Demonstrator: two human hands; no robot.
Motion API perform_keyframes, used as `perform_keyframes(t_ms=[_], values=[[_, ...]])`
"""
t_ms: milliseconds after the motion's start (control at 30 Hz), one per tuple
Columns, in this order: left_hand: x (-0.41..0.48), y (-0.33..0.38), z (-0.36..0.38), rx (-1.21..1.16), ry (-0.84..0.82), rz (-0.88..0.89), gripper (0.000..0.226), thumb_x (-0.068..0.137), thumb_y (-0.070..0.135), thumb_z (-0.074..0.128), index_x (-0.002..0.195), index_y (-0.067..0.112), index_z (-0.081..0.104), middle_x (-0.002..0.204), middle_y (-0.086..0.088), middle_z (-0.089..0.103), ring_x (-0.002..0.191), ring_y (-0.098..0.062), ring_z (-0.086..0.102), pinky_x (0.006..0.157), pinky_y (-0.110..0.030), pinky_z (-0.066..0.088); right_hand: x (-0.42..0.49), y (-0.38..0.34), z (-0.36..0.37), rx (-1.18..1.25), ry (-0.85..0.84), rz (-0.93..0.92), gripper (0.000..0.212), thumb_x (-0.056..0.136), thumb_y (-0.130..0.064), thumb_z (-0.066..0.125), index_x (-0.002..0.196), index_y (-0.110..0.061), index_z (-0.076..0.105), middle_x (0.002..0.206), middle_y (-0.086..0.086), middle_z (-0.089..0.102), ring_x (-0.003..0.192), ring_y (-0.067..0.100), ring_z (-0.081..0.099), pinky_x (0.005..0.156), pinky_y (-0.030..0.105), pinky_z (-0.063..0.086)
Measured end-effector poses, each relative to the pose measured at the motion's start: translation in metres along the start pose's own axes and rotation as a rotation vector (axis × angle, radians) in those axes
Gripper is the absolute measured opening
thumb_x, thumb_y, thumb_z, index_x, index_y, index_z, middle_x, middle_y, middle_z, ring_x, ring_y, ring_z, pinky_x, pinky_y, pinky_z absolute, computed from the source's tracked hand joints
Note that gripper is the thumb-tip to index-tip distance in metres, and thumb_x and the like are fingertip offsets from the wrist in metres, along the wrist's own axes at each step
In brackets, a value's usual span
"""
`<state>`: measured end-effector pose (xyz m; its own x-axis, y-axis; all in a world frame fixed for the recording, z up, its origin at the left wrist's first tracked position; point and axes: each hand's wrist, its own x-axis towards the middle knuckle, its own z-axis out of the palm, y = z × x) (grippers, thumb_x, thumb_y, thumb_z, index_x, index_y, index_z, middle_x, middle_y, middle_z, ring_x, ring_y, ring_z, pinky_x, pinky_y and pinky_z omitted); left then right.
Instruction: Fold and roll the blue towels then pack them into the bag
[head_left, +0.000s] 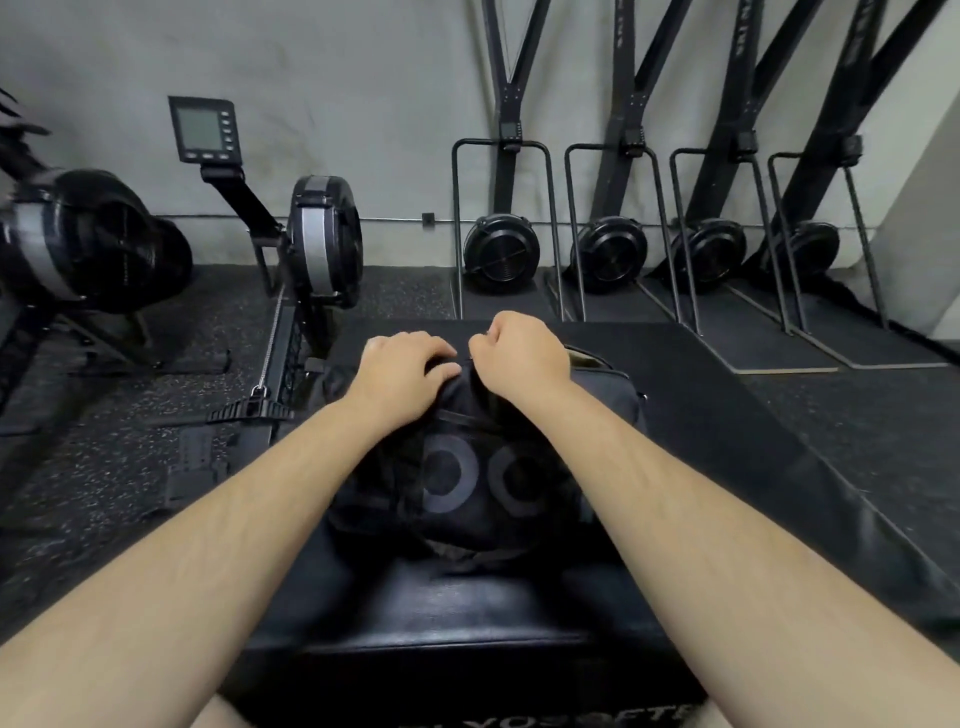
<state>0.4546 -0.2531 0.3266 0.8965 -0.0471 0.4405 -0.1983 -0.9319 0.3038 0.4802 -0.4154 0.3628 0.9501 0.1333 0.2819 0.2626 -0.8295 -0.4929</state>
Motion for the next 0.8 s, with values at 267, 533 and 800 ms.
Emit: perform_keyframes(t_ms=[267, 533, 800], values=[[0.017, 0.025, 0.015, 0.013, -0.013, -0.069, 0.012, 0.098, 0.030, 0.061, 0.103, 0.024, 0.070, 0.106, 0.008, 0.069, 0.110, -0.019, 0.062, 0.100, -0.039, 0.040, 0.009, 0.094, -0.048, -0.057, 0.093, 0.189, 0.018, 0.088, -0.023, 0.048, 0.072, -0.015, 0.044, 0.070, -0.003, 0.048, 0.063, 0.022, 0.046, 0.051, 0.028, 0.029], [0.062, 0.138, 0.071, -0.117, -0.174, 0.097, 0.015, 0.094, 0.011, 0.055, 0.098, 0.011, 0.070, 0.100, -0.005, 0.067, 0.100, -0.029, 0.061, 0.092, -0.043, 0.047, 0.000, 0.116, -0.057, -0.010, 0.091, 0.125, 0.014, 0.091, -0.028, 0.051, 0.085, -0.016, 0.055, 0.093, 0.001, 0.062, 0.084, 0.026, 0.058, 0.065, 0.034, 0.041], [0.062, 0.134, 0.078, -0.119, -0.129, 0.067, 0.014, 0.095, 0.010, 0.060, 0.081, 0.012, 0.065, 0.090, 0.005, 0.060, 0.094, -0.022, 0.059, 0.090, -0.037, 0.046, -0.008, 0.162, -0.073, 0.014, 0.090, 0.288, 0.013, 0.090, -0.022, 0.048, 0.080, -0.014, 0.045, 0.088, 0.003, 0.056, 0.079, 0.028, 0.053, 0.057, 0.031, 0.032]])
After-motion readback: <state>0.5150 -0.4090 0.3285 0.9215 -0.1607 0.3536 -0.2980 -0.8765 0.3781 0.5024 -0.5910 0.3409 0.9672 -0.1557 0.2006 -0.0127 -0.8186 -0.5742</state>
